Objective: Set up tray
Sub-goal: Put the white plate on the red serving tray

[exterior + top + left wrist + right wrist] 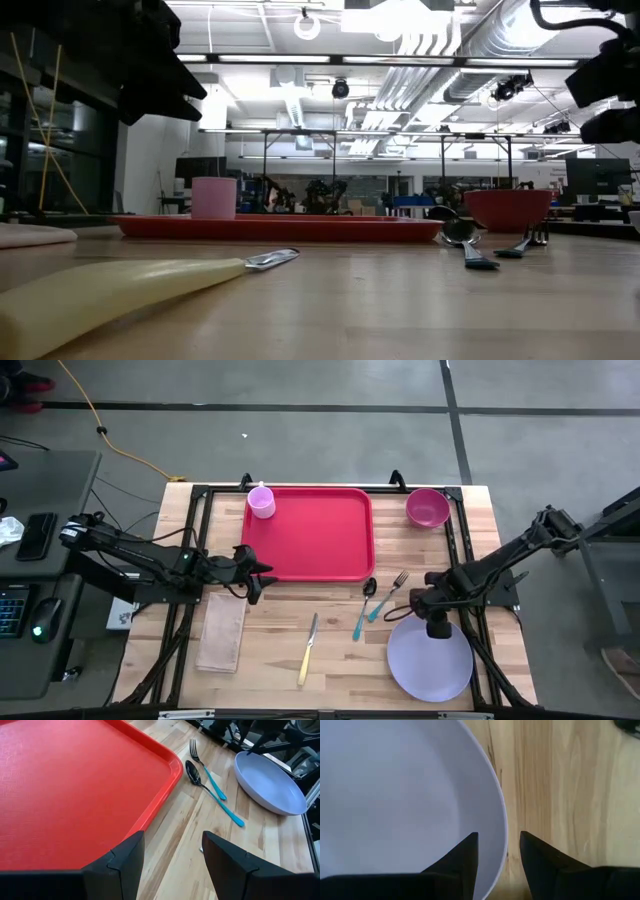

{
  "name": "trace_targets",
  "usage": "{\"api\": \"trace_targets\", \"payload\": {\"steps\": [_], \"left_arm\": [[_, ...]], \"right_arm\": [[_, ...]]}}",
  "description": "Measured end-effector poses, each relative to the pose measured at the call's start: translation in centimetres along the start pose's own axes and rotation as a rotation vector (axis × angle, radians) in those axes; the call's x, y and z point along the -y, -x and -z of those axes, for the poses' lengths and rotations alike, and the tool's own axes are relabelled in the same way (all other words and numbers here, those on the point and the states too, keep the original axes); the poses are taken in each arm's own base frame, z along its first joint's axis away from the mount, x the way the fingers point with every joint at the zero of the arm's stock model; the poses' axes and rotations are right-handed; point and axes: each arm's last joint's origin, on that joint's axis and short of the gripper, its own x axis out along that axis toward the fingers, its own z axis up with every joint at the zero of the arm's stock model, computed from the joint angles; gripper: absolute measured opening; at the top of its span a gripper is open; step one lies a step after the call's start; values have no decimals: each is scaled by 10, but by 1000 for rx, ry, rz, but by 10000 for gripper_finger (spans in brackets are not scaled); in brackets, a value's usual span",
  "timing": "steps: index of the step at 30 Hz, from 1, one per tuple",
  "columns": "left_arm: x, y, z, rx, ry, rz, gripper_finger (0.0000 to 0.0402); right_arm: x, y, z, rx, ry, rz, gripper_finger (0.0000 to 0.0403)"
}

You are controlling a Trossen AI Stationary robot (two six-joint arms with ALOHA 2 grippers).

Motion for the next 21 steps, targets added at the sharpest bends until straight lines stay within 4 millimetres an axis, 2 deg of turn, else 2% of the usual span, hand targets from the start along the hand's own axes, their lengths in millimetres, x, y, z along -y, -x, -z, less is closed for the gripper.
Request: {"api": "trace_targets", "payload": {"steps": [11,21], "left_arm": [[0,0,0,-1,0,0,230],[0,0,0,-2,-1,0,230]], "right_arm": [[3,-17,2,18,-41,-35,124],[5,-20,3,26,-65,-19,124]]}}
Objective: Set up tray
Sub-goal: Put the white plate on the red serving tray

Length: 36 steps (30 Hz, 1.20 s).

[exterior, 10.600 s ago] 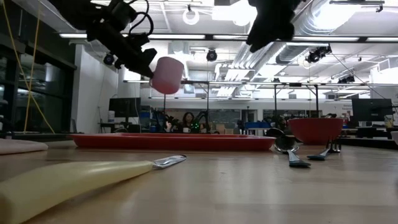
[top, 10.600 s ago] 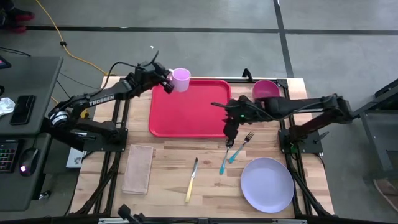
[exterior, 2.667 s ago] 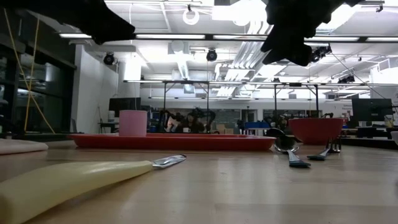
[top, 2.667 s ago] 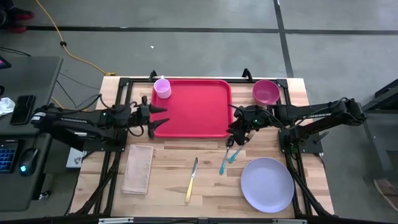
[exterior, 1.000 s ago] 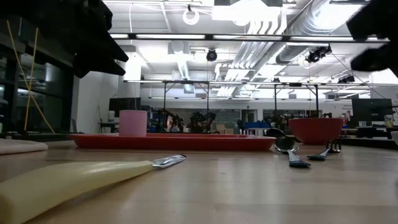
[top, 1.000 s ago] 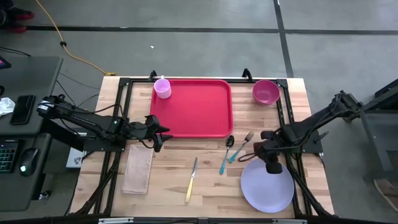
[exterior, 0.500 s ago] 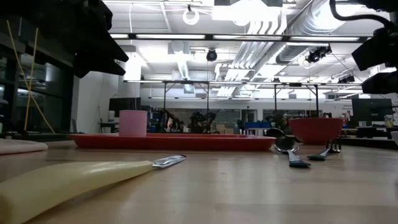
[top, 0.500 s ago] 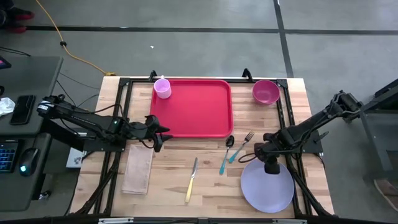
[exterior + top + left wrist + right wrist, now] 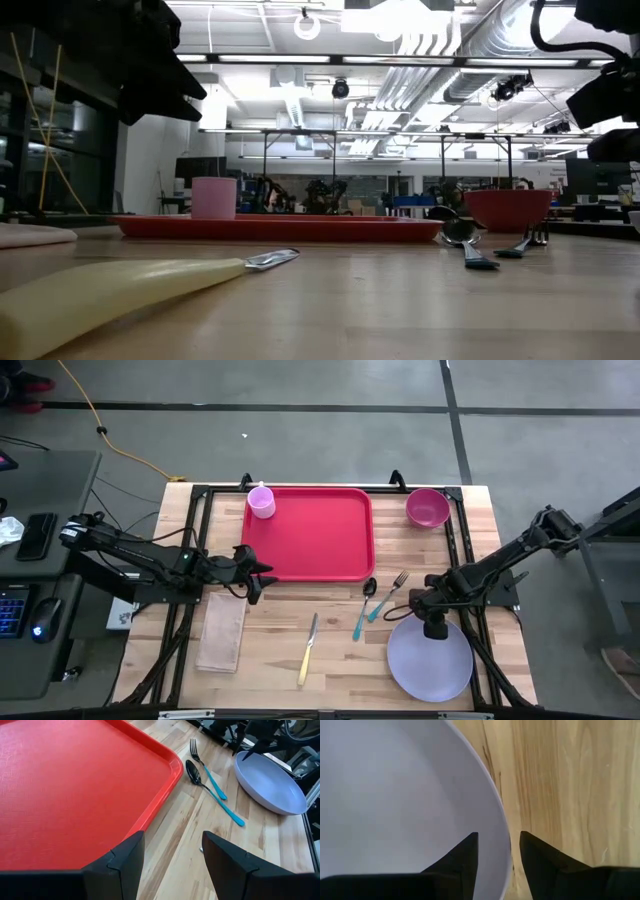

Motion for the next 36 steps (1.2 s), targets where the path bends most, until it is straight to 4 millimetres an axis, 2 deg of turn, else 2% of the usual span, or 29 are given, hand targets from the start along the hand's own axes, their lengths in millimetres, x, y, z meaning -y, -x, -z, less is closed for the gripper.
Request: {"api": "trace_targets", "payload": {"steps": [9,25,29,36], "left_arm": [[0,0,0,-2,-2,-2,230],[0,0,0,-3,-6,-2,230],[0,0,0,-3,-6,-2,230],[-1,0,1,-6,-7,-4,230]], "right_arm": [[0,-3,-1,8,-28,33,124],[-5,-26,-12,-47,-35,68,122],[-5,-28,-12,-53,-43,70,99],[-6,-27,-13,-51,-41,55,17]]}}
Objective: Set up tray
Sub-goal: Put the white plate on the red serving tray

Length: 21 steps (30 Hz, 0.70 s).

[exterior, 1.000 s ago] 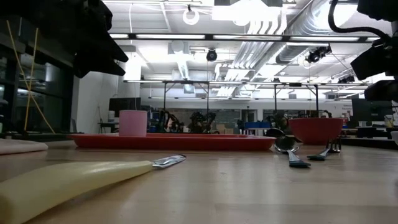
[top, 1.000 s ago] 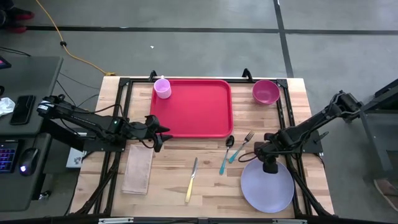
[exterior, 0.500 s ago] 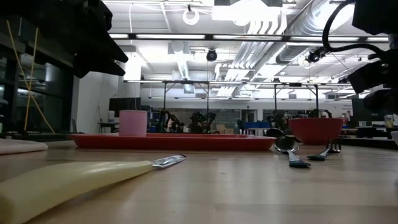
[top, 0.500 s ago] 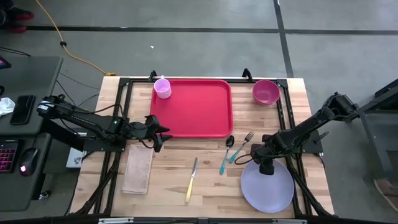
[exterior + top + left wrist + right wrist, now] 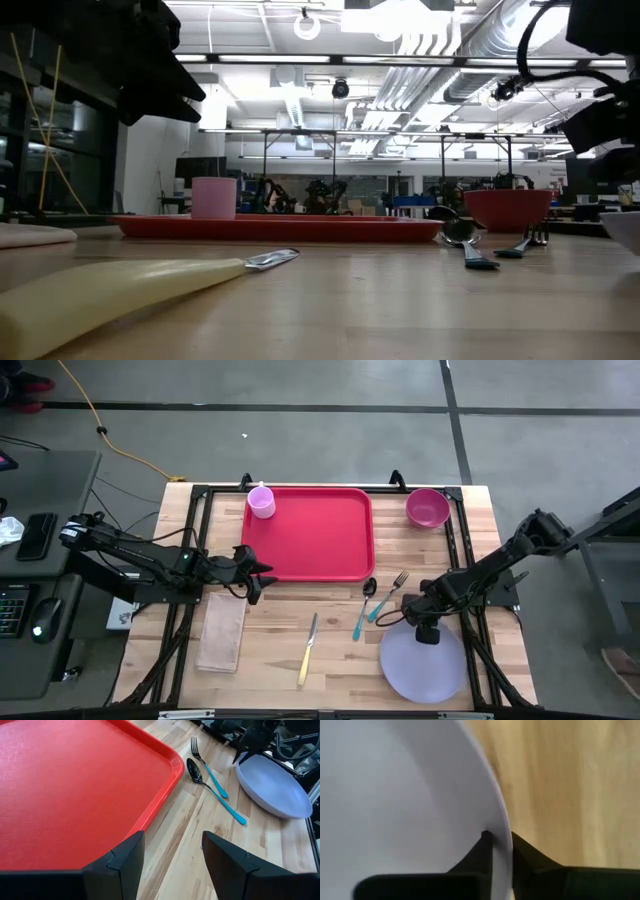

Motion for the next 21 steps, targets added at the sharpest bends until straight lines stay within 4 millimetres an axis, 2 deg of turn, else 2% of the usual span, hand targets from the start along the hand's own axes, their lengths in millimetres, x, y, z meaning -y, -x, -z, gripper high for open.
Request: {"api": "trace_targets", "payload": {"steps": [13,21], "left_arm": [[0,0,0,-1,0,1,230],[2,0,1,-29,5,48,230]], "right_arm": [[-1,2,3,-43,-5,-57,2],[-1,21,10,-60,-49,-203,1]]}}
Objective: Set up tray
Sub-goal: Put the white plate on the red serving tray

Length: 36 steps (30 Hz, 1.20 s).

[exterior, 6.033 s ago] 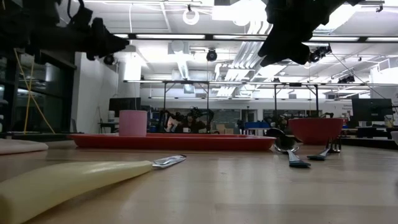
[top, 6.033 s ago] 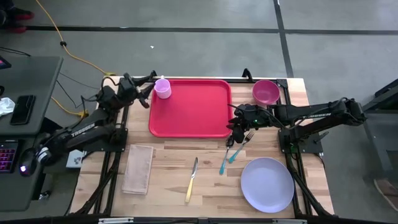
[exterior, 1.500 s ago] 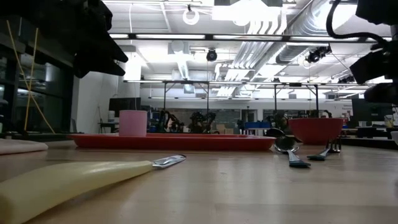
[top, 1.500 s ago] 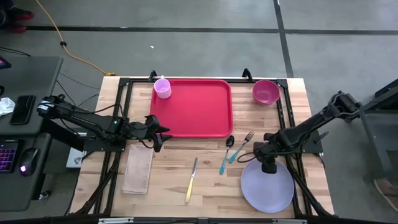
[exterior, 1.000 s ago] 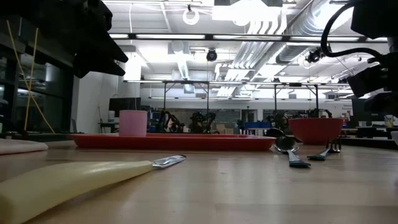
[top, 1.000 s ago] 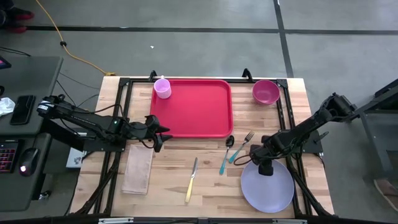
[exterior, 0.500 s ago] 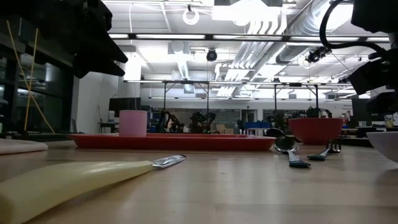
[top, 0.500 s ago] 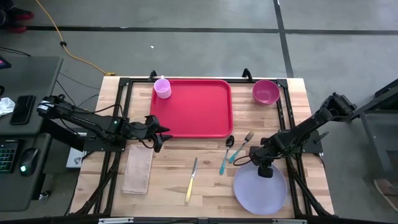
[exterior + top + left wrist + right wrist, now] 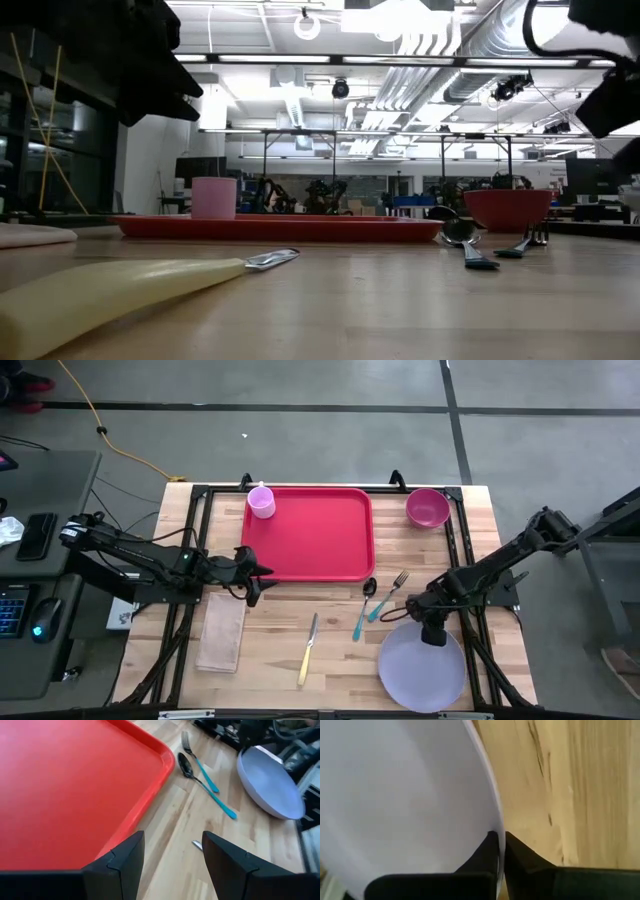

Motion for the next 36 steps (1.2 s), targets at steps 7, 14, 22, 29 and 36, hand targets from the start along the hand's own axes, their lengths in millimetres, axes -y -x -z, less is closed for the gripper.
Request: {"api": "trace_targets", "payload": {"steps": [7,14,22,29,36], "left_arm": [[0,0,1,-16,0,19,230],[0,0,1,-17,-7,18,230],[0,0,1,-19,-8,21,230],[1,0,2,-51,-44,57,230],[0,0,1,-23,-66,19,230]], "right_arm": [[-14,39,2,23,-20,-27,1],[-29,71,-1,47,-14,-58,1],[-31,88,-9,87,-28,-84,0],[-22,91,-16,106,-64,-85,0],[-13,98,-30,161,-133,-141,0]]}}
